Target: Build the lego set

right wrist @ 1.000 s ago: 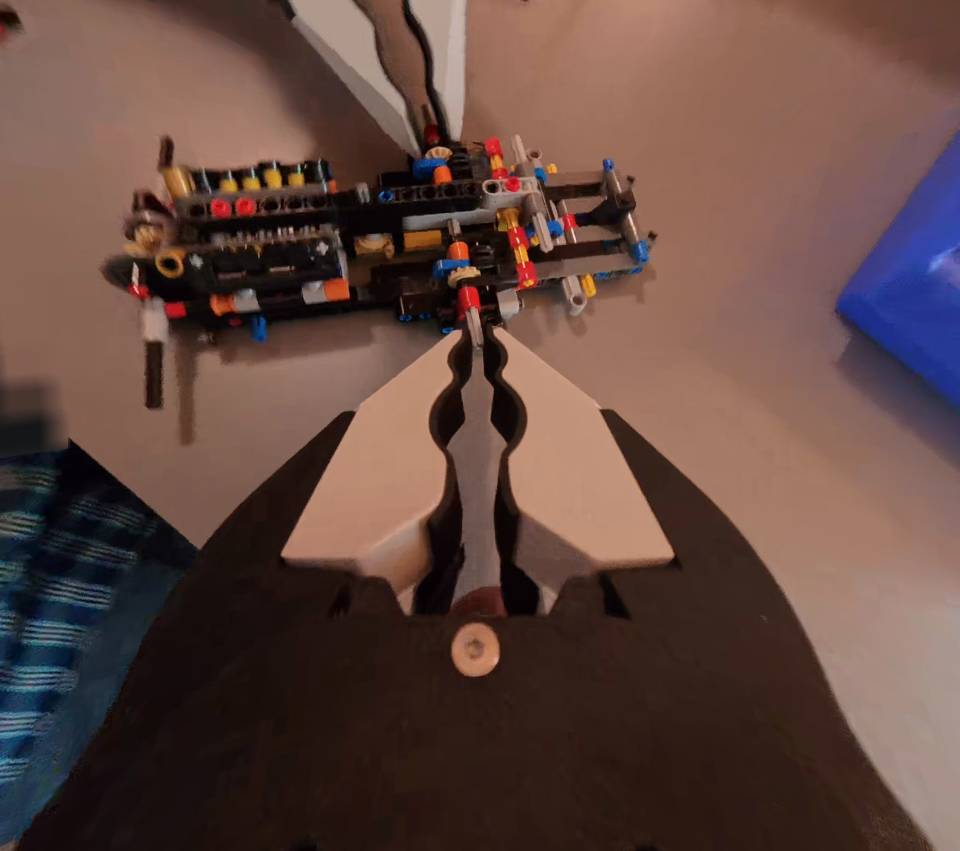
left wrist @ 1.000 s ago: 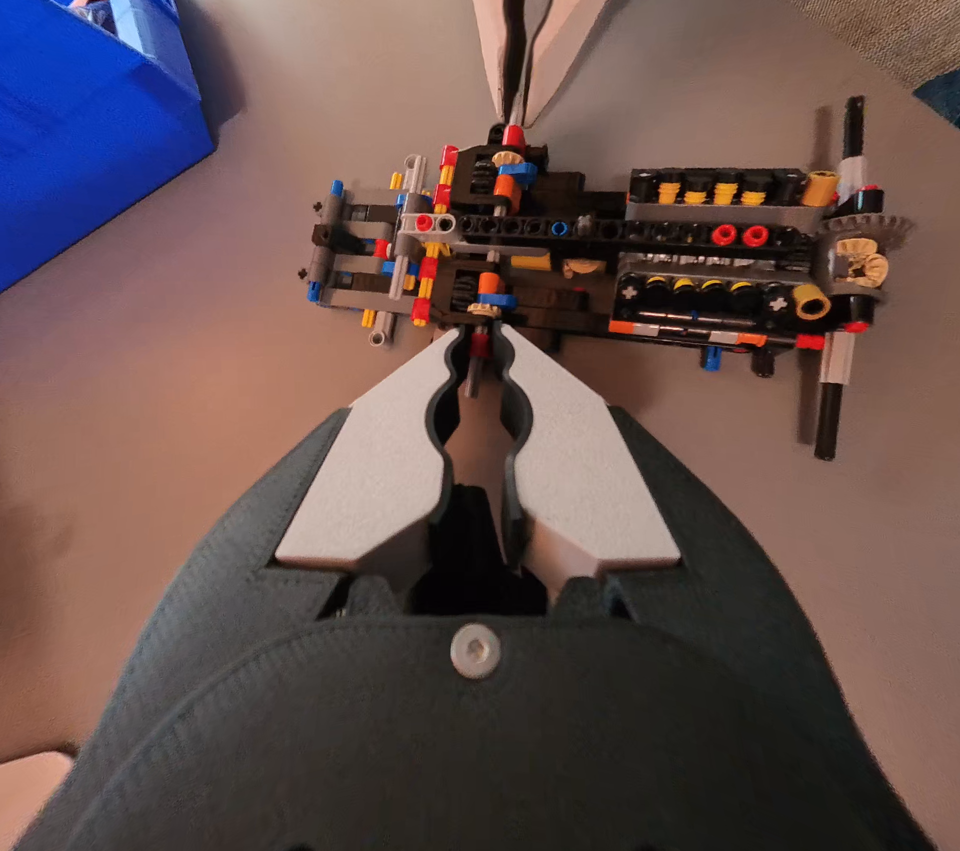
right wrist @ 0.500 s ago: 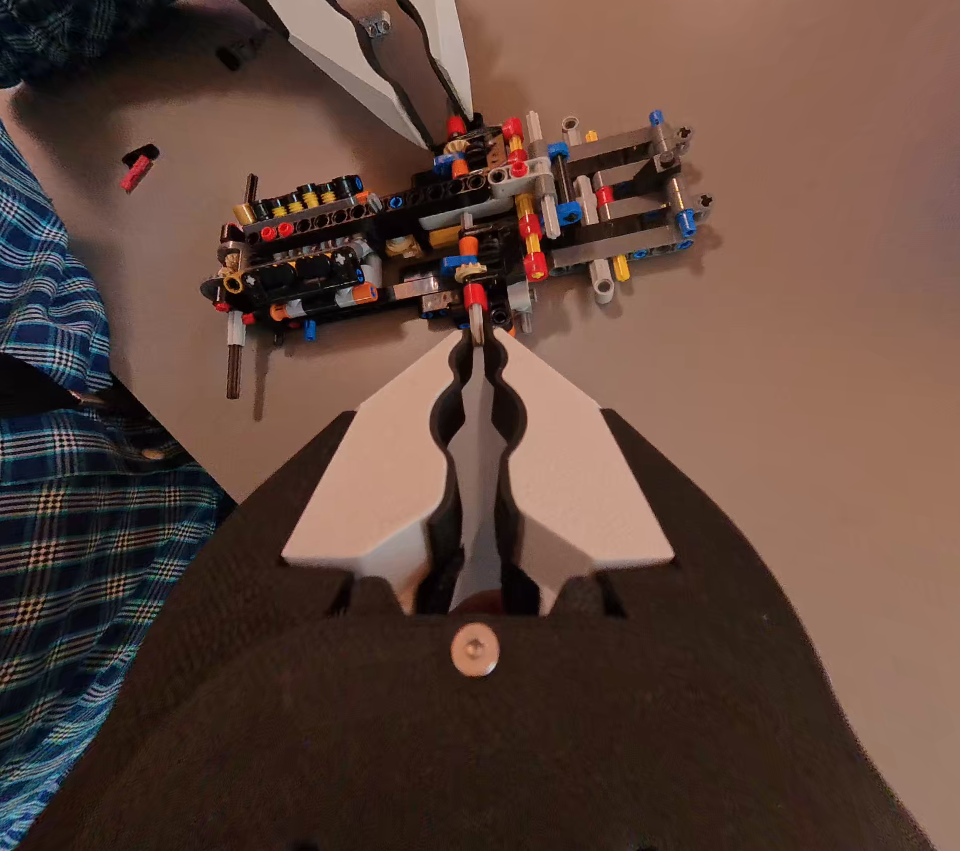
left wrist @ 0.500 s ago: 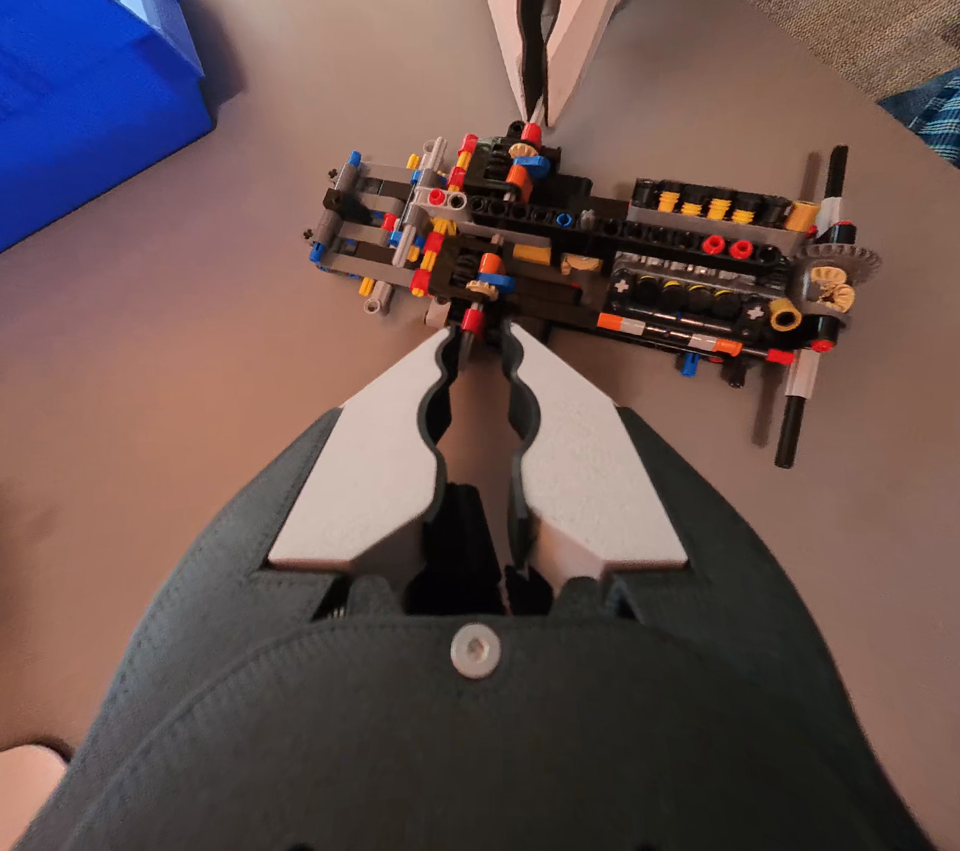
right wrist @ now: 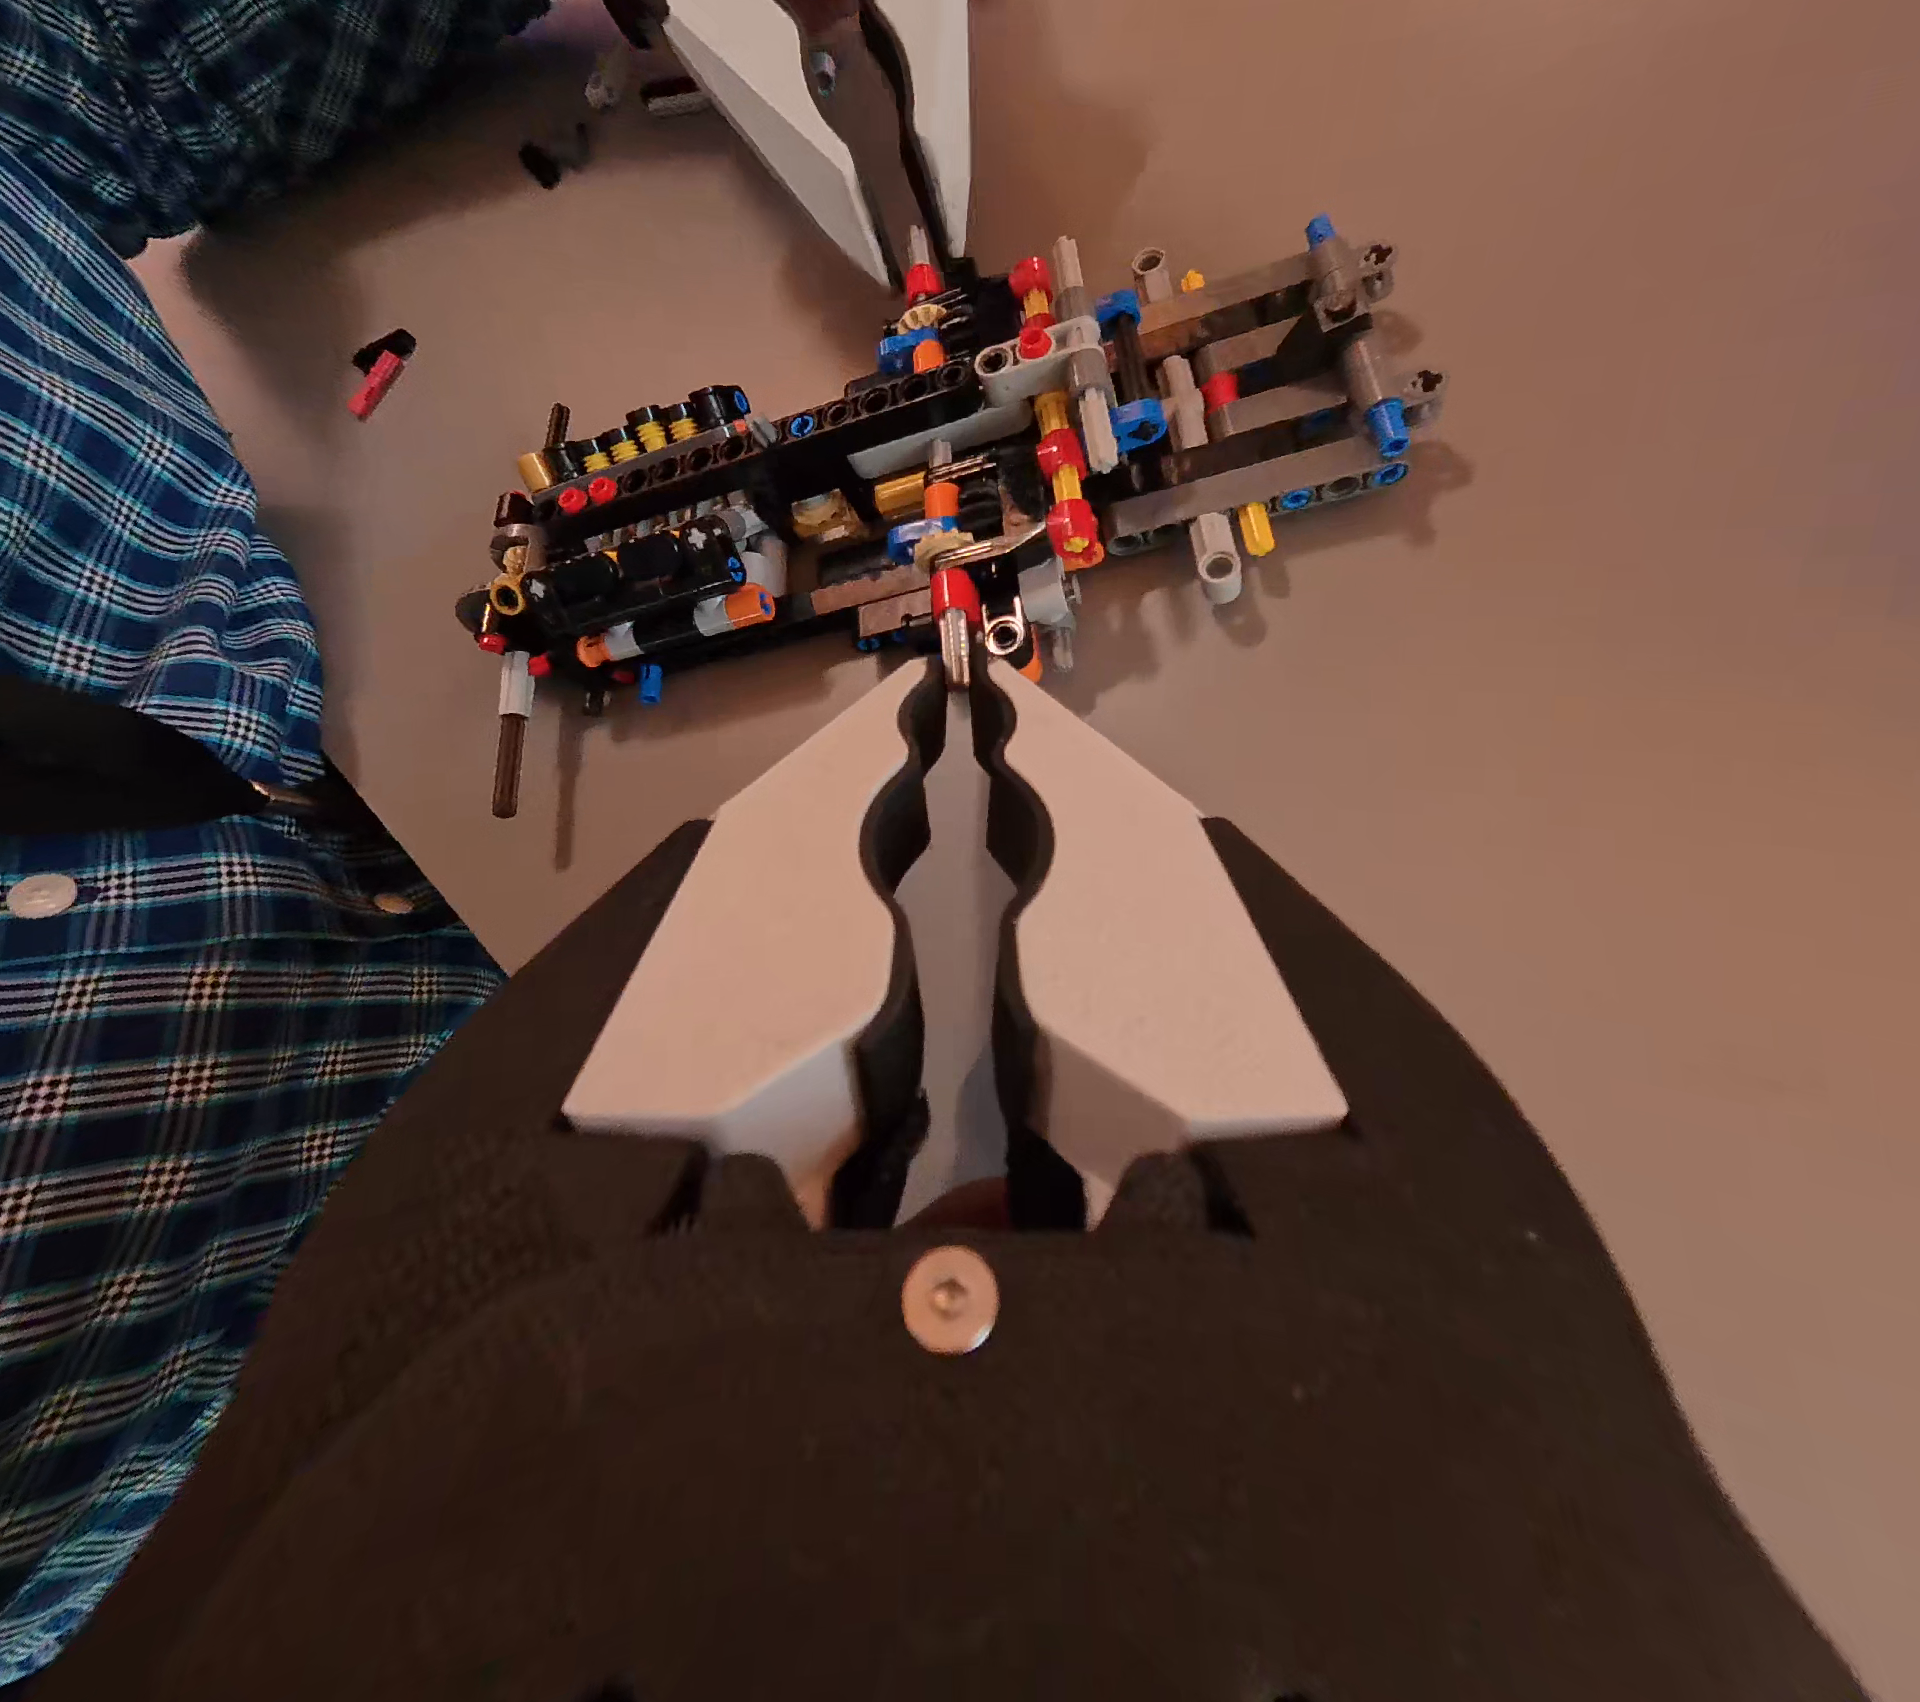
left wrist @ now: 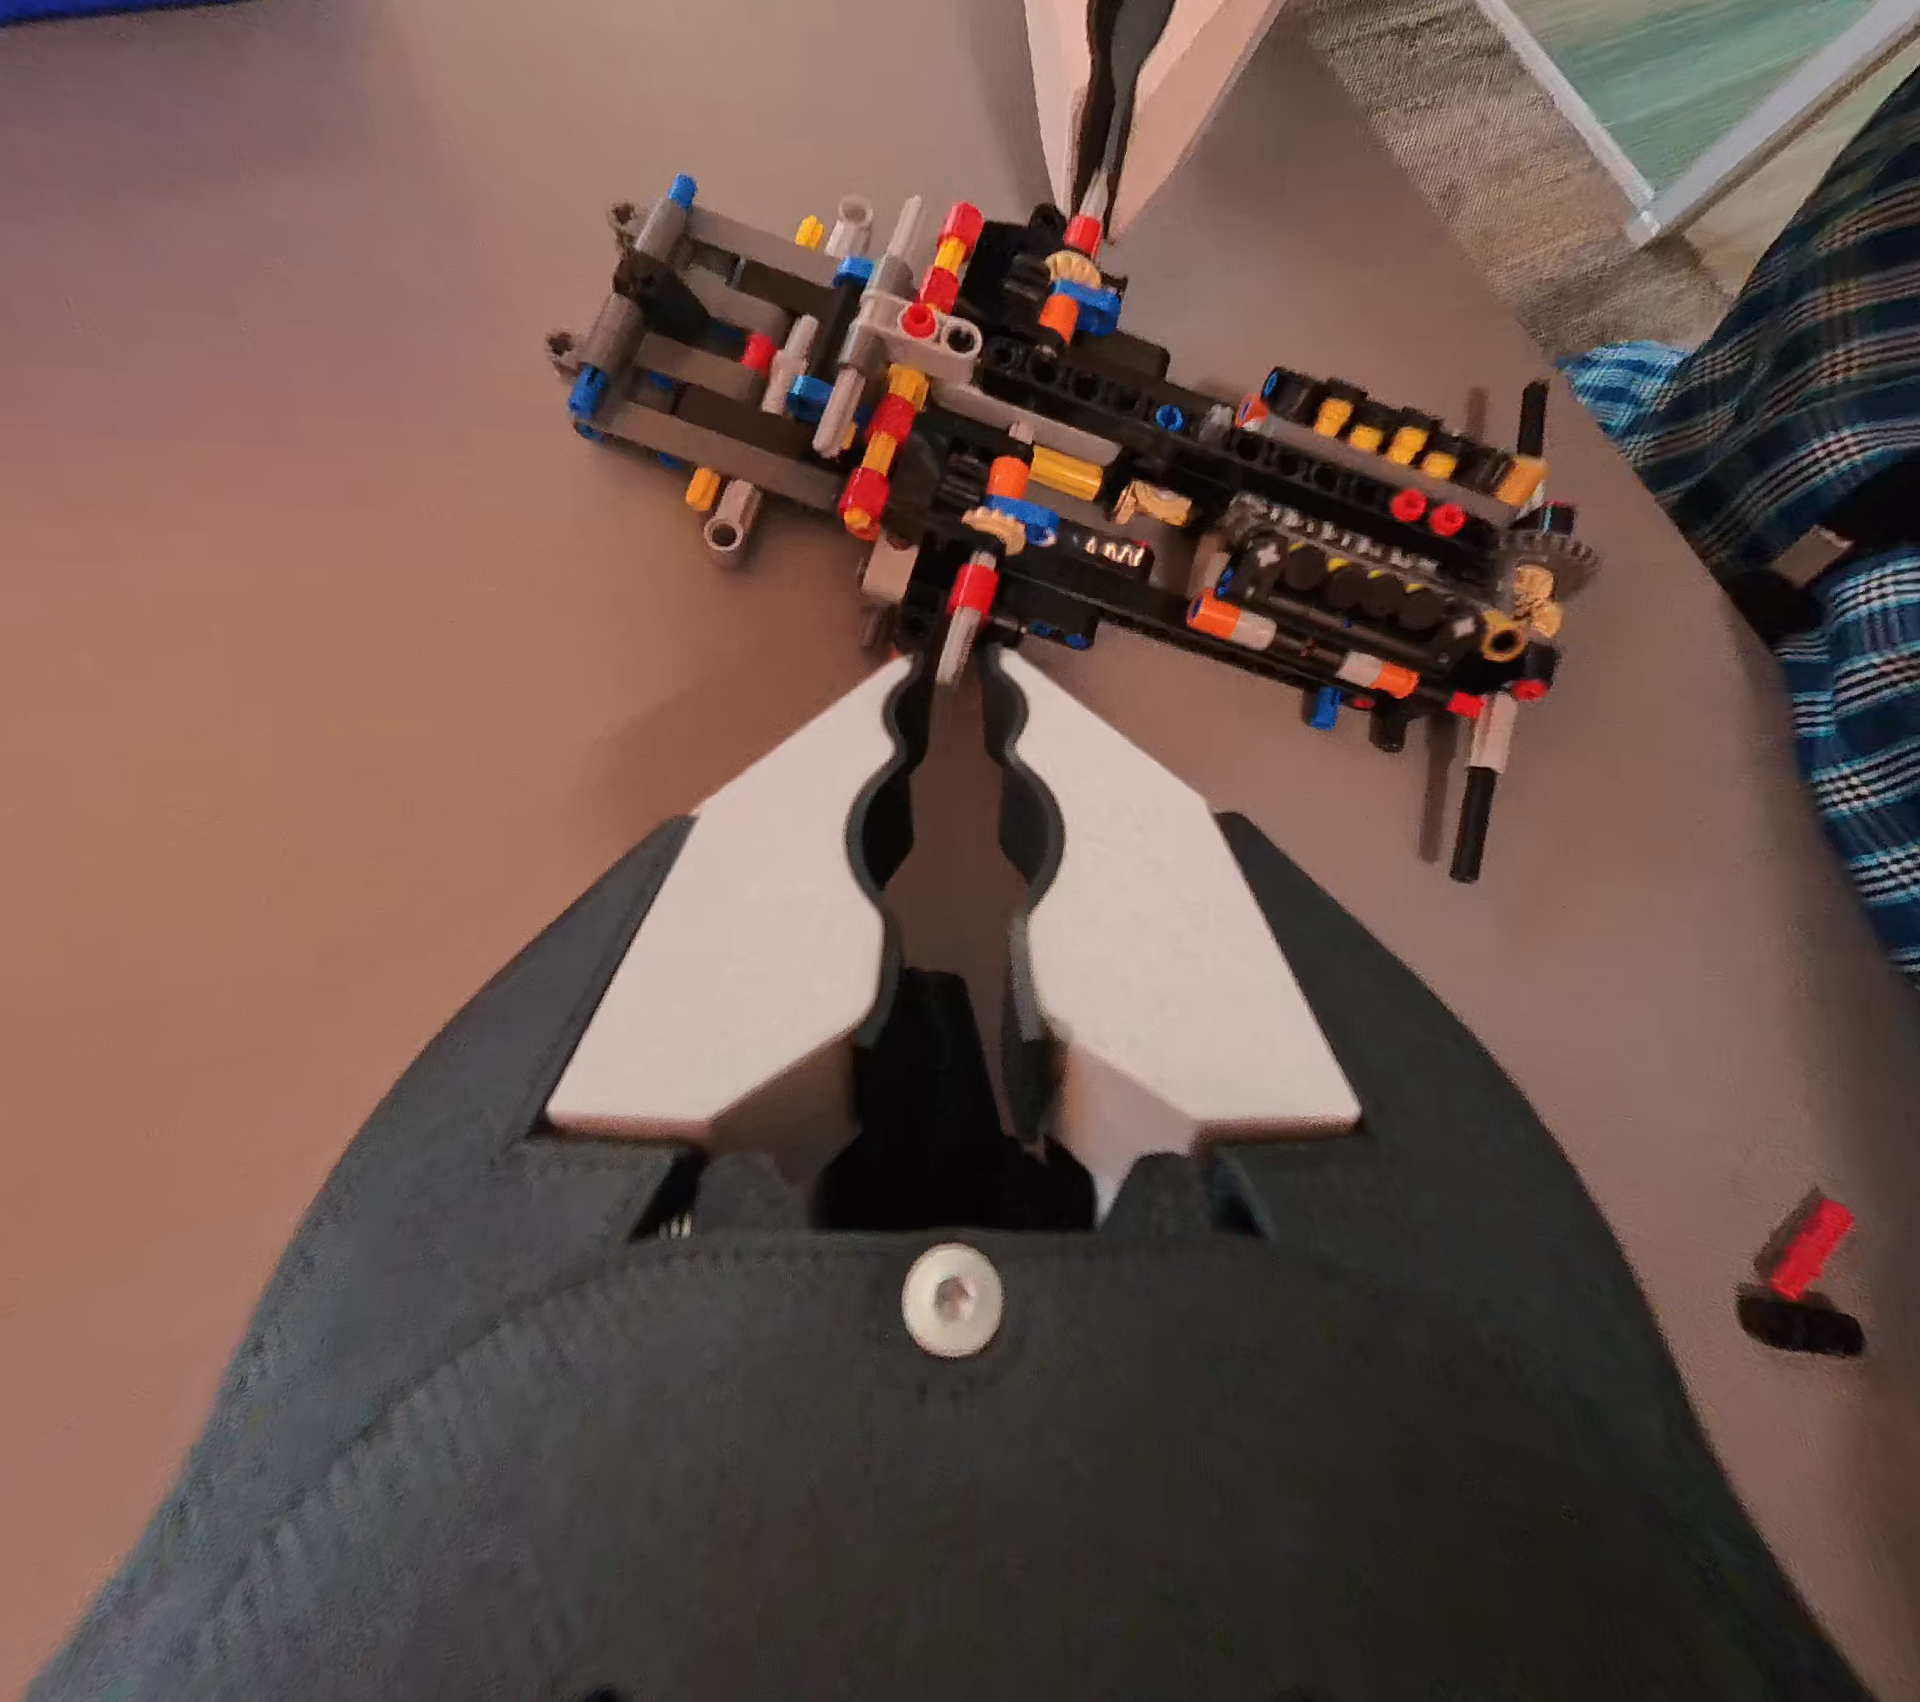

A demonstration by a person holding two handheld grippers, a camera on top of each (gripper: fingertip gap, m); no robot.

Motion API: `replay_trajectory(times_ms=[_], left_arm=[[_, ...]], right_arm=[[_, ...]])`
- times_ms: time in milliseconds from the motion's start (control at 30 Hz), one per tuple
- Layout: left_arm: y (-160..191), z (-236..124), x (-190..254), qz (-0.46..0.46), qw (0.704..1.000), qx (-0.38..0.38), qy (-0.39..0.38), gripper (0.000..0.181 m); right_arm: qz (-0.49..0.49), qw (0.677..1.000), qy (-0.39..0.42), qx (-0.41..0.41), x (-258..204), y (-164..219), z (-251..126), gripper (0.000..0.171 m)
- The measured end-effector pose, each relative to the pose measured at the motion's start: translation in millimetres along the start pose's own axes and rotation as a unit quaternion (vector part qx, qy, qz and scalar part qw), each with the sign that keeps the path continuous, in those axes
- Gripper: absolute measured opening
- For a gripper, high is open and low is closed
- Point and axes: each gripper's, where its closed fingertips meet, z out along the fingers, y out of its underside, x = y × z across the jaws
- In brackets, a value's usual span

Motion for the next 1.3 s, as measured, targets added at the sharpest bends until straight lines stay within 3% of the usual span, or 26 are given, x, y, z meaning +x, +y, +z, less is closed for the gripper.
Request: replay_trajectory(times_ms=[167, 400, 667, 767, 967, 1133, 1300], left_arm=[[2, 3, -1, 0.029, 0.999, -0.007, -0.017, 0.003], [2, 5, -5, 0.132, 0.986, -0.036, -0.095, 0.002], [-3, 3, -5, 0.213, 0.961, -0.03, -0.174, 0.003], [0, 3, -5, 0.175, 0.971, -0.025, -0.163, 0.025], [-5, 3, -4, 0.221, 0.957, -0.02, -0.185, 0.017], [-7, 2, -5, 0.24, 0.95, -0.022, -0.198, 0.008], [-5, 3, -4, 0.211, 0.961, -0.023, -0.178, 0.008]], right_arm=[[-0.027, 0.999, 0.023, -0.006, 3, 1, 0, 0.001], [-0.111, 0.99, 0.087, -0.014, 8, 0, -3, 0.001], [-0.321, 0.92, 0.22, -0.046, 16, 1, -6, 0.001], [-0.295, 0.931, 0.213, -0.027, 14, 0, -5, 0.002], [-0.336, 0.913, 0.231, -0.031, 12, -4, -9, 0.01], [-0.381, 0.889, 0.249, -0.049, 12, -3, -6, 0.002], [-0.318, 0.926, 0.202, -0.036, 9, -3, -6, 0.001]])
